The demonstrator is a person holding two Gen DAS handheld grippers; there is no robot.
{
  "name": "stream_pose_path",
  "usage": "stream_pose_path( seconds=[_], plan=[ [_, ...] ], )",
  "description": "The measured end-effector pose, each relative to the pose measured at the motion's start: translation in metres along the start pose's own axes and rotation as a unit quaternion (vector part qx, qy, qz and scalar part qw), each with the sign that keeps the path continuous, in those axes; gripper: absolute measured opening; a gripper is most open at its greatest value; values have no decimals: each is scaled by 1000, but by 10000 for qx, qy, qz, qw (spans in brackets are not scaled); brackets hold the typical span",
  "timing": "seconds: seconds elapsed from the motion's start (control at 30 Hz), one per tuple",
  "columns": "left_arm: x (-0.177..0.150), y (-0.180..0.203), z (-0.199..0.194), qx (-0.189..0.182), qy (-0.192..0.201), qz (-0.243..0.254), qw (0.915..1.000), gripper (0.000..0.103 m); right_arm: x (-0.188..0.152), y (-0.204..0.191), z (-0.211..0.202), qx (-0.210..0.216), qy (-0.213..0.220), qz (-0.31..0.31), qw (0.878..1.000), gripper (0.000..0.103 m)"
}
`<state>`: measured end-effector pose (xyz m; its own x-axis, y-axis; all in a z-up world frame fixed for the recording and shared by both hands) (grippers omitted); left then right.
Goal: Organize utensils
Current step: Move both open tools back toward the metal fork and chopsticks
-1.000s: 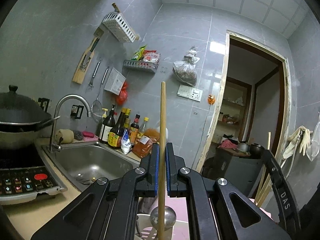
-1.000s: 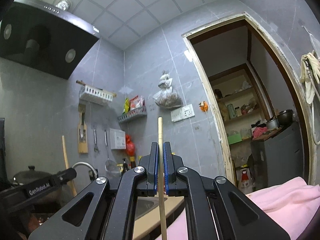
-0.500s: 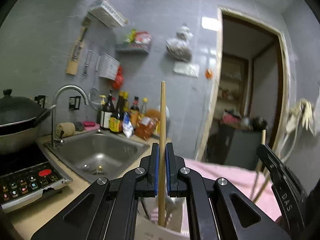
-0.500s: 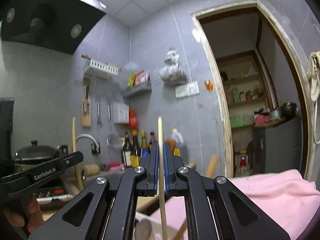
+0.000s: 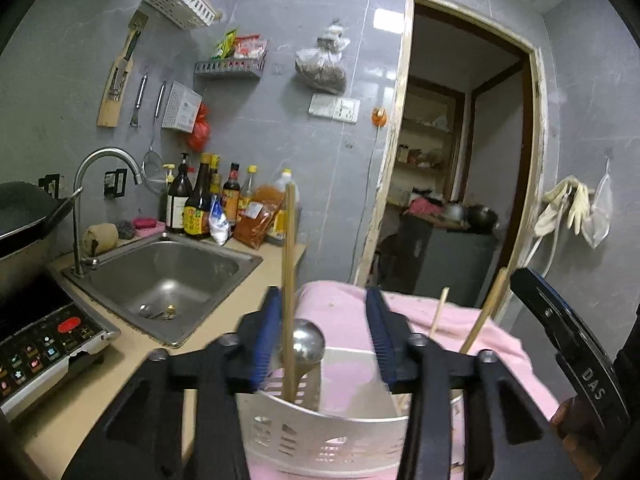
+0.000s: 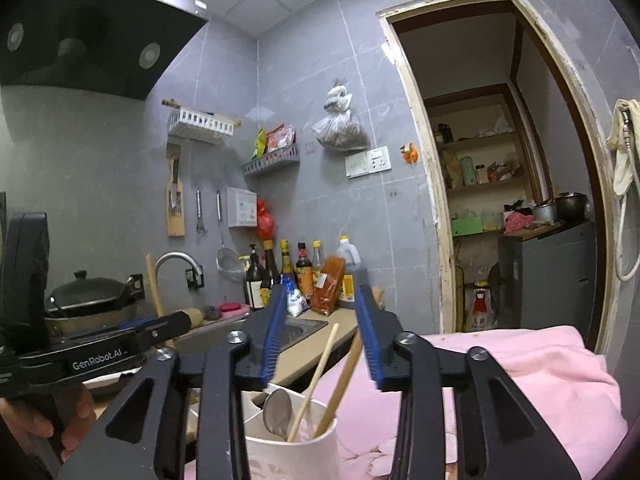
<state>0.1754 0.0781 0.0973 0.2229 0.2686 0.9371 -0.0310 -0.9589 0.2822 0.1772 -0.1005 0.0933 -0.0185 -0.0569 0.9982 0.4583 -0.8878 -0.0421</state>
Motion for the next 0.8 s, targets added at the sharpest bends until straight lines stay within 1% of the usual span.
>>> stream_pose_path(
  seconds=[0.03, 0.07, 0.1, 0.13, 0.17, 0.2, 0.33, 0.37, 0.4, 0.43, 0.5, 0.57, 0.7, 0.8],
  plan=[
    [1, 2, -3, -14, 13, 21, 10000, 41, 3, 2, -5, -33, 23, -2, 10000, 48],
    [3, 5, -5, -14, 10, 64, 10000, 42, 5, 4, -10, -62, 38, -11, 10000, 50],
    [4, 8, -7, -8, 23, 98, 9999, 44, 7, 6, -13, -93, 44, -25, 9999, 54],
    [5, 11, -10, 0, 61, 143, 9999, 49, 9, 9, -18, -144, 39, -45, 9999, 58],
    [6, 15, -13, 10, 112, 186, 9998, 53, 12, 12, -23, -224, 34, -66, 9997, 71],
    [7, 18, -16, 12, 159, 221, 9996, 59, 13, 15, -28, -274, 47, -70, 9996, 80],
    [8, 33, -23, 45, 305, 408, 9987, 76, 21, 29, -51, -593, 119, -168, 9980, 91],
    [8, 37, -25, 70, 357, 449, 9983, 78, 22, 32, -55, -651, 133, -188, 9976, 97],
    [8, 39, -27, 101, 415, 479, 9979, 83, 24, 36, -61, -735, 153, -207, 9970, 103],
    [8, 43, -31, 142, 523, 521, 9972, 88, 25, 40, -68, -824, 183, -223, 9962, 103],
    [9, 48, -36, 256, 706, 601, 9954, 93, 28, 46, -78, -953, 235, -285, 9948, 103],
    [11, 54, -41, 287, 840, 658, 9939, 93, 31, 52, -86, -1097, 236, -347, 9931, 103],
    [17, 62, -52, 92, 972, 680, 9929, 93, 32, 64, -97, -1249, 213, -315, 9914, 103],
    [17, 73, -62, -48, 1036, 821, 9912, 94, 30, 71, -106, -1349, 168, -361, 9901, 103]
  ],
)
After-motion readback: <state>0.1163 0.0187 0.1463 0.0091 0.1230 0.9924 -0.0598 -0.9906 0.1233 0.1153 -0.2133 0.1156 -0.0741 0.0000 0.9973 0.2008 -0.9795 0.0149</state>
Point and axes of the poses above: each gripper's, at about its wrist camera, not at the fingertips, and z roughly the way its jaws point, y to its right, x to its top, the point moved 2 cm from there along z, roughly the way its jaws point, and after that the axes turned 5 degrees about -z, right-handed, at the moved point
